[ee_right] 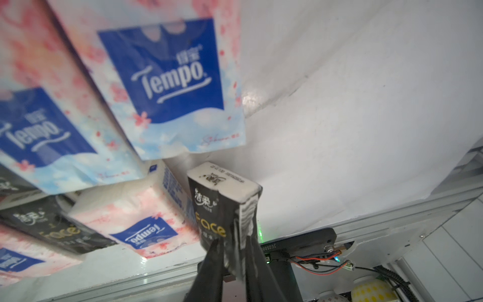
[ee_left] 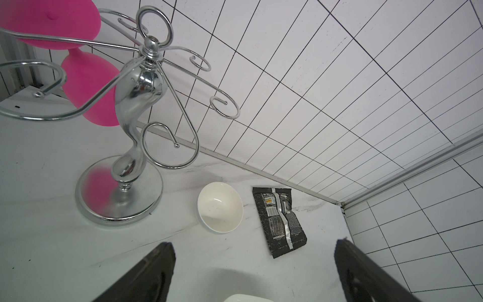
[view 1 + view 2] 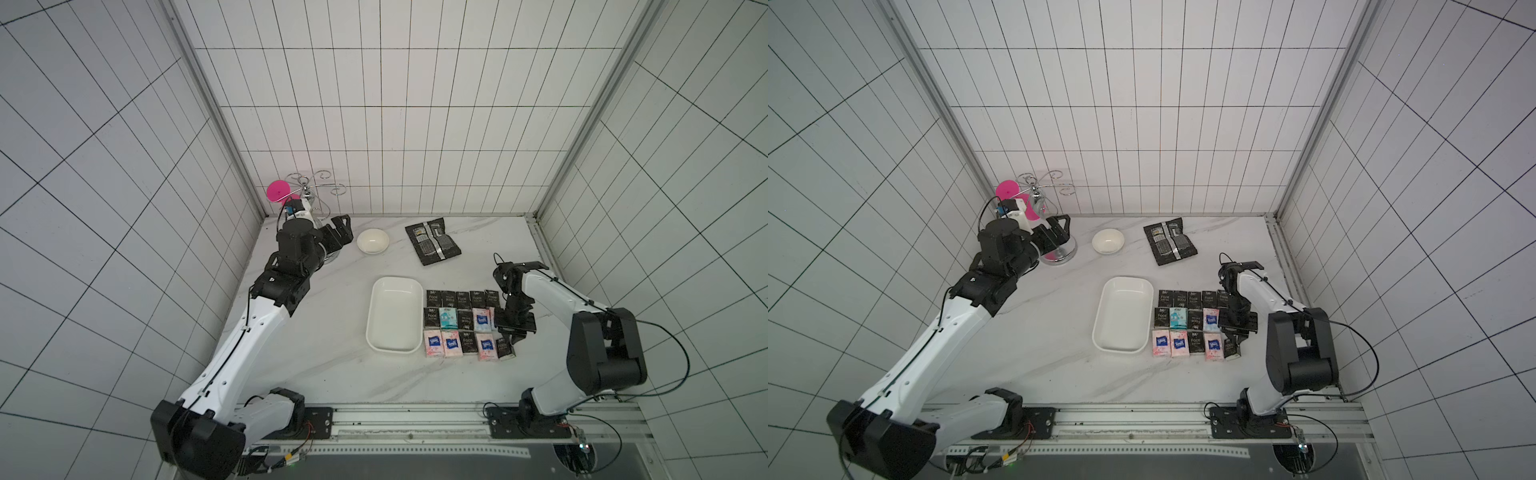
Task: Take the pocket tissues out of the storage box
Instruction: Place the pocket tissues at the center of the board.
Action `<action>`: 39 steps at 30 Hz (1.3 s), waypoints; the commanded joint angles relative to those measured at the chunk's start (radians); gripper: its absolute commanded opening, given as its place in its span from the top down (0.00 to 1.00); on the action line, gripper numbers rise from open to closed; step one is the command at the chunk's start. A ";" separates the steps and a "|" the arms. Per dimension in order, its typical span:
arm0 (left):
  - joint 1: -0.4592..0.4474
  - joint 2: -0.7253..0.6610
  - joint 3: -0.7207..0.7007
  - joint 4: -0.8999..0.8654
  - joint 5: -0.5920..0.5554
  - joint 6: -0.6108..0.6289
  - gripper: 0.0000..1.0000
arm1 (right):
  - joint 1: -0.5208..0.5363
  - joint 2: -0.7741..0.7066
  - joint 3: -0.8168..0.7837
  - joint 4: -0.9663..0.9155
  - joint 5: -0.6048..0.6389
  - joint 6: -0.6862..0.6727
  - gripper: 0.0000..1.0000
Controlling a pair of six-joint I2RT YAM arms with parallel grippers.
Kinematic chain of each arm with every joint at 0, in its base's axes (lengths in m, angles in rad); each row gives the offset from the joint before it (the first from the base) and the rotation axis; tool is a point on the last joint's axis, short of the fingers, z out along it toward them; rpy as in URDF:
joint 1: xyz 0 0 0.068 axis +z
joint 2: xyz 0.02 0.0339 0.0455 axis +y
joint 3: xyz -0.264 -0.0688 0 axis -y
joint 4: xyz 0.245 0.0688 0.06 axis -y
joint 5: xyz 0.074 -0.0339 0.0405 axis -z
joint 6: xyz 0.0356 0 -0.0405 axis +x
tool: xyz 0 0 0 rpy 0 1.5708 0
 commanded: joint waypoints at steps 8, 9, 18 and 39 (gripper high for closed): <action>-0.003 -0.012 0.000 0.010 -0.008 0.004 0.01 | -0.022 -0.055 0.048 -0.012 0.003 0.013 0.76; -0.003 -0.011 0.000 0.010 -0.006 0.004 0.01 | -0.028 -0.065 0.048 -0.008 0.001 0.020 0.76; -0.003 -0.029 -0.011 0.009 -0.012 0.007 0.01 | -0.211 -0.101 -0.072 0.133 -0.140 0.137 0.86; 0.002 -0.038 -0.015 0.011 -0.012 0.007 0.01 | -0.204 -0.094 -0.233 0.237 -0.168 0.187 0.81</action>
